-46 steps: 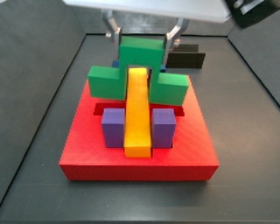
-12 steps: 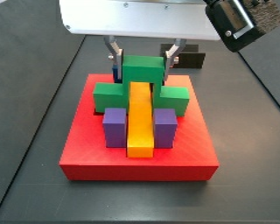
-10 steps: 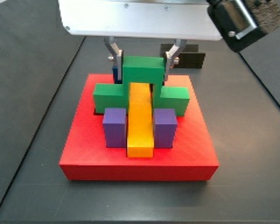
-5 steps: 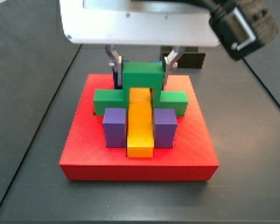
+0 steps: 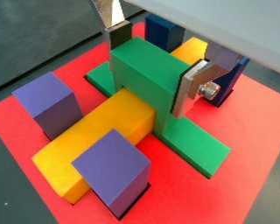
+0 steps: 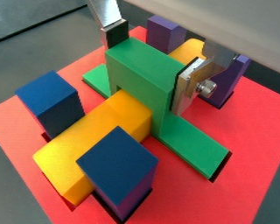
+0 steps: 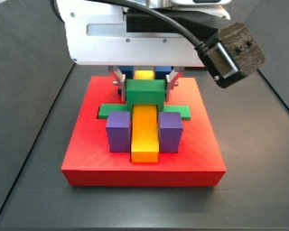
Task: Pick up the green object. Move up. Move to above the board. Insert the green object.
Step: Insert the green object.
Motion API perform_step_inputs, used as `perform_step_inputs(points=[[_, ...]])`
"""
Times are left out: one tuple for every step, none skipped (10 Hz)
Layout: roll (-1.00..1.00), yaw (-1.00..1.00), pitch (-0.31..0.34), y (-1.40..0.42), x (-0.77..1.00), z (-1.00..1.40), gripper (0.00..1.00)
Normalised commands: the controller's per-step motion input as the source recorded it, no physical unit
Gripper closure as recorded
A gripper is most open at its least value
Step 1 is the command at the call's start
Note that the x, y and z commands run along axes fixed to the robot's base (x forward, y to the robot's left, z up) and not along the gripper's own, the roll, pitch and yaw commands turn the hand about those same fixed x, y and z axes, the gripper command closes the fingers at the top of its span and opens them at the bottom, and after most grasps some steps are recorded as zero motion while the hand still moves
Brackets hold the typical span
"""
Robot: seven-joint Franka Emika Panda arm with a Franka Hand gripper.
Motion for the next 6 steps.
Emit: perform_step_inputs(points=[[0.1, -0.05, -0.156, 0.0, 0.0, -0.52, 1.0], [0.33, 0.0, 0.064, -0.03, 0.11, -0.61, 1.0], [0.35, 0.01, 0.091, -0.13, 0.38, -0.53, 1.0], [0.28, 0.09, 0.054, -0.26, 0.38, -0.68, 1.0], [0.19, 0.06, 0.0, -0.22, 0.3, -0.89, 1.0], [0.0, 0.0, 0.014, 0.0, 0.05, -0.42, 1.0]])
